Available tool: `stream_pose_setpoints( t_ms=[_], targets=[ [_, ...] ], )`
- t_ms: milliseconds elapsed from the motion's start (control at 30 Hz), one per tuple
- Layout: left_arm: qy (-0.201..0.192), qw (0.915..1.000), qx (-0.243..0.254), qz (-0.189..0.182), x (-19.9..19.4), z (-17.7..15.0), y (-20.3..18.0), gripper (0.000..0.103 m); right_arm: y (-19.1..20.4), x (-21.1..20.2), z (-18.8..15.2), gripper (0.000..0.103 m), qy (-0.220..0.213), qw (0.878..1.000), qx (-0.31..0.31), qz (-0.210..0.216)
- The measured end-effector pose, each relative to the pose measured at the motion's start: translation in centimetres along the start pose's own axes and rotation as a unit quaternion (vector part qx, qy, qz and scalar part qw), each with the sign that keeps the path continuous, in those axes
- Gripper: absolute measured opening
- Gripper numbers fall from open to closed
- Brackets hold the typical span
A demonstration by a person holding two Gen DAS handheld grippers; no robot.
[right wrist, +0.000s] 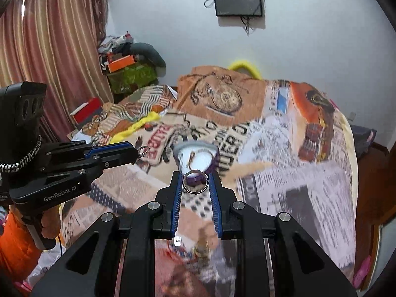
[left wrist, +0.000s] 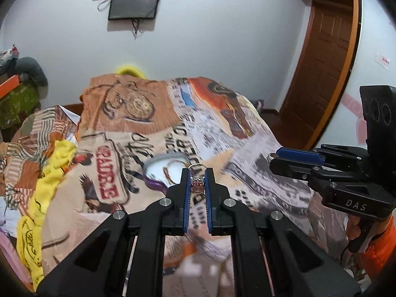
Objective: Organize jewelry
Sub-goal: 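Carry both held pieces over the heart tin, then lower both tools into the tin and open them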
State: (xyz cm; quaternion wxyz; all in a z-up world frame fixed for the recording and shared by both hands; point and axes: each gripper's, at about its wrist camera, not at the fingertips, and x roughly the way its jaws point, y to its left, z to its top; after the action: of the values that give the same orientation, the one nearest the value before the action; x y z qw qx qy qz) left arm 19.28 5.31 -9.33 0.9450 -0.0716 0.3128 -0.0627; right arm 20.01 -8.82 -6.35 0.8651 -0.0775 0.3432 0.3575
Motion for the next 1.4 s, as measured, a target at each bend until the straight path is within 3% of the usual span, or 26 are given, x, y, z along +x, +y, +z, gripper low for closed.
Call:
stream_pose_setpoints(
  t_ms=[400, 933, 1400],
  targets=[
    [-0.022, 0.9992, -0.022, 0.027, 1.9, 2.2, 4.3, 0.009, 0.4, 3.7, 3.3, 0.020, -0.008, 1.000, -0.012, 0.013],
    [0.079, 0.9962, -0.026, 0.027, 12.1, 0.9, 7.4, 0.009, -1.7, 12.4, 4.1, 0.020, 0.080, 0.996, 0.016, 0.043],
    [0.118, 0.9928, -0.009, 0.013, 15.7, 1.3, 7.1, 0.009, -1.5, 16.4, 3.2, 0.020, 0.138, 0.989, -0.003, 0.052]
  ],
)
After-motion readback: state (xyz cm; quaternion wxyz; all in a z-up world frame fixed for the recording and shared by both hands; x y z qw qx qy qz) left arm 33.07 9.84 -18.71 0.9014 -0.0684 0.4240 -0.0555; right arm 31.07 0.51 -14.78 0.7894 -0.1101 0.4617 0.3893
